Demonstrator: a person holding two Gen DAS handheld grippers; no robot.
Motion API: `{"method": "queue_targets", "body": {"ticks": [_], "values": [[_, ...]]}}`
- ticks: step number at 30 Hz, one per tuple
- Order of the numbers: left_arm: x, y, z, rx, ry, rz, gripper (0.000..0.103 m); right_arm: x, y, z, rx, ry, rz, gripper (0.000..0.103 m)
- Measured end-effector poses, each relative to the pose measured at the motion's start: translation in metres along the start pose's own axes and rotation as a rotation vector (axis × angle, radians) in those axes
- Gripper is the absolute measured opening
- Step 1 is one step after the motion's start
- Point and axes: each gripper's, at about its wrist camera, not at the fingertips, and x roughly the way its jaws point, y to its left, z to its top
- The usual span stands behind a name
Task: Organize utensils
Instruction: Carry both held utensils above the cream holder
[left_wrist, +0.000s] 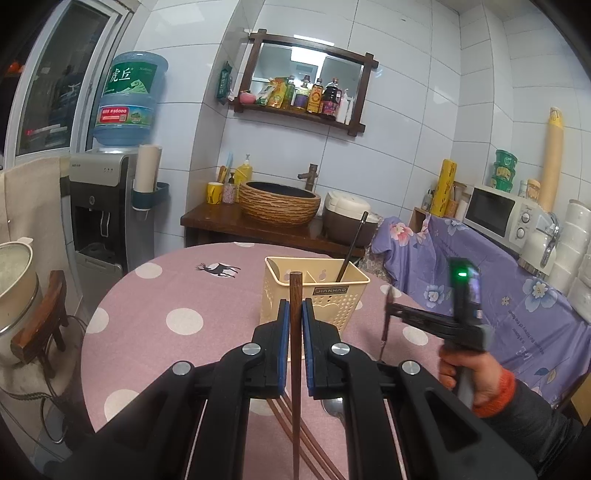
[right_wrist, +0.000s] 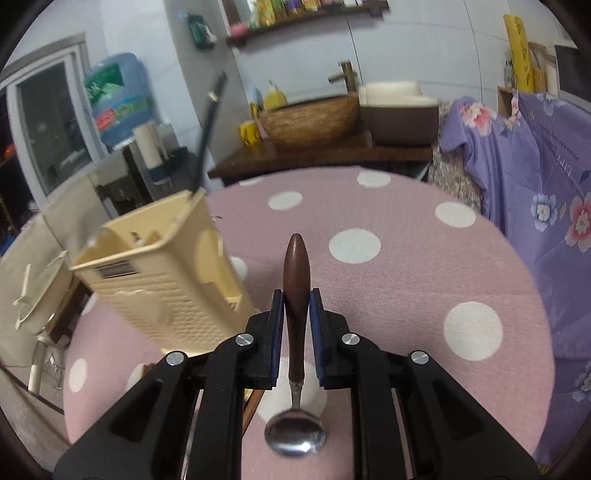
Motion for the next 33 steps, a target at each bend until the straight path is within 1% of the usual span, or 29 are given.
{"method": "queue_targets", "body": {"ticks": [4,5,6,8,9,11,14,16,18,19,21,23,24,25,26,28,31,33], "values": [[-0.005,0.001,0.0,-0.001,-0.011,0.001,0.008,-0.045,0.004,-0.008,-0.021,-0.066,0.04,0.014],[-0.006,0.001,0.001,-0.002,-0.013,-0.001,0.008,-0.055,0.007,-0.01,-0.035,-0.087,0.046,0.004],[-0.006,0.001,0.001,-0.003,-0.014,-0.003,0.008,-0.064,0.01,-0.011,-0.049,-0.107,0.055,0.001],[-0.007,0.001,0.001,-0.003,-0.016,-0.008,0.008,-0.079,0.013,-0.01,-0.067,-0.144,0.068,0.001],[-0.006,0.0,0.002,0.001,-0.017,-0.009,0.008,-0.085,0.017,-0.008,-0.092,-0.165,0.061,0.001],[-0.006,-0.001,0.002,0.004,-0.019,-0.007,0.008,-0.087,0.021,-0.005,-0.125,-0.181,0.026,0.001],[-0.005,-0.001,0.002,0.001,-0.021,-0.005,0.008,-0.083,0.017,-0.005,-0.114,-0.17,0.021,0.001],[-0.005,-0.001,0.003,-0.002,-0.02,-0.006,0.008,-0.072,0.009,-0.004,-0.085,-0.151,0.008,0.001],[-0.005,-0.002,0.003,0.002,-0.018,-0.006,0.008,-0.056,-0.003,-0.002,-0.036,-0.096,0.034,0.001],[-0.005,-0.002,0.003,0.005,-0.017,-0.007,0.008,-0.048,-0.007,-0.003,-0.016,-0.073,0.034,0.001],[-0.005,-0.004,0.004,0.009,-0.017,-0.01,0.008,-0.028,-0.015,-0.002,-0.004,-0.052,0.003,0.004],[-0.004,-0.004,0.004,0.009,-0.016,-0.011,0.008,-0.001,-0.017,-0.002,-0.008,0.008,0.02,0.016],[-0.004,-0.004,0.003,0.009,-0.015,-0.011,0.008,0.013,-0.02,-0.001,0.006,0.044,0.045,0.02],[-0.005,-0.004,0.003,0.01,-0.015,-0.01,0.008,0.029,-0.023,0.001,0.021,0.083,0.09,0.028],[-0.005,-0.003,0.003,0.01,-0.015,-0.009,0.008,0.041,-0.024,0.002,0.026,0.1,0.117,0.029],[-0.005,-0.004,0.004,0.012,-0.016,-0.008,0.008,0.064,-0.024,0.005,0.01,0.101,0.092,0.029],[-0.006,-0.005,0.004,0.018,-0.019,-0.005,0.008,0.097,-0.019,0.01,-0.014,0.151,0.116,0.029],[-0.006,-0.005,0.004,0.019,-0.02,-0.003,0.008,0.116,-0.013,0.012,-0.042,0.173,0.104,0.029]]}}
